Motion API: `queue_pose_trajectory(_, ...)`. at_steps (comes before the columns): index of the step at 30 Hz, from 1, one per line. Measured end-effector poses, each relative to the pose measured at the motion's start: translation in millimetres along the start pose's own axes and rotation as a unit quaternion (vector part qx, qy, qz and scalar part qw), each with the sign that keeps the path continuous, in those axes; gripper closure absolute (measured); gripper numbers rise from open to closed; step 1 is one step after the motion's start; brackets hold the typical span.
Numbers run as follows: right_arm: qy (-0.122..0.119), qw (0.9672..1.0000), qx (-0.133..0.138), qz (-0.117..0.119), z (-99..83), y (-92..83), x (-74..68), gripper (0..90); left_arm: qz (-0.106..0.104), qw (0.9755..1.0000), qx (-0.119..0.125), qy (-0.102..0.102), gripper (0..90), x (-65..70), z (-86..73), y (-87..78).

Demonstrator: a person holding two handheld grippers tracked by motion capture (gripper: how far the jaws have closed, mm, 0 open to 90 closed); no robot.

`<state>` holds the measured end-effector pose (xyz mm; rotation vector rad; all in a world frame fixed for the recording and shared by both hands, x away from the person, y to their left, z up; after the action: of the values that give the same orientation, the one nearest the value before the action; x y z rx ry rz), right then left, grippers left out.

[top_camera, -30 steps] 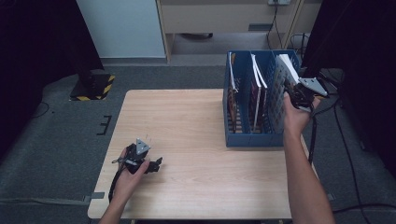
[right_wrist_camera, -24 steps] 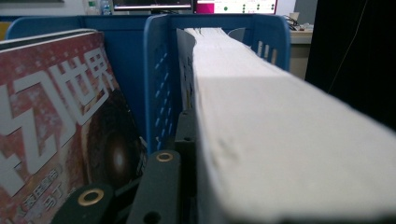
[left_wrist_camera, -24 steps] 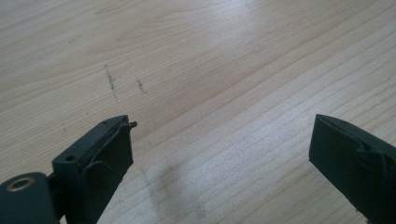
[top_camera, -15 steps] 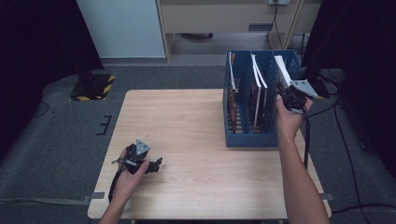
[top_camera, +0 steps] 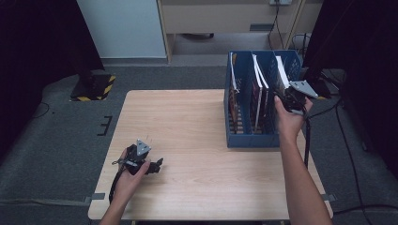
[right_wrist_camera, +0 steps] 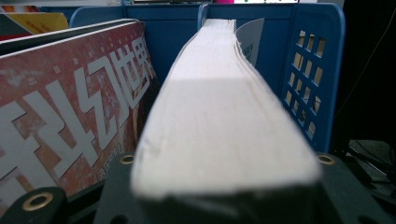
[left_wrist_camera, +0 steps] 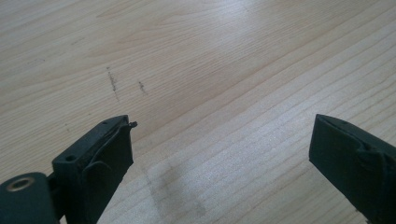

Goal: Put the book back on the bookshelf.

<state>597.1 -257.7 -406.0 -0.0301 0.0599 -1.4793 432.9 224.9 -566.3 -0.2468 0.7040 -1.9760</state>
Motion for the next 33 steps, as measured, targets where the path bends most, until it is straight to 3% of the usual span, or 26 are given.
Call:
queue_pose_trajectory(24,-0.012,0.9992,-0.034,0.014,-1.8,-13.3,-2.4,36.1,0.000,1.0000,0.000,-0.001,5.4,-0.3,0.0,-0.5)
queue_pose_trajectory(33,0.001,0.9990,-0.039,0.023,-0.7,-15.3,-1.5,27.2,0.000,1.0000,0.000,-0.001,5.4,-0.5,-0.2,-0.5)
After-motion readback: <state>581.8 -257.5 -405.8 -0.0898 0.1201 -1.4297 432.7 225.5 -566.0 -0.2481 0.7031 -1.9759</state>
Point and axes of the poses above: each handheld gripper's, and its own axes: y roughly forward along the jaws, z roughly out of its top, x roughly to its right, the point moved 8 cm from there along y, roughly forward along the jaws, and after that the axes turned 8 degrees about x, right-handed, at the moved point
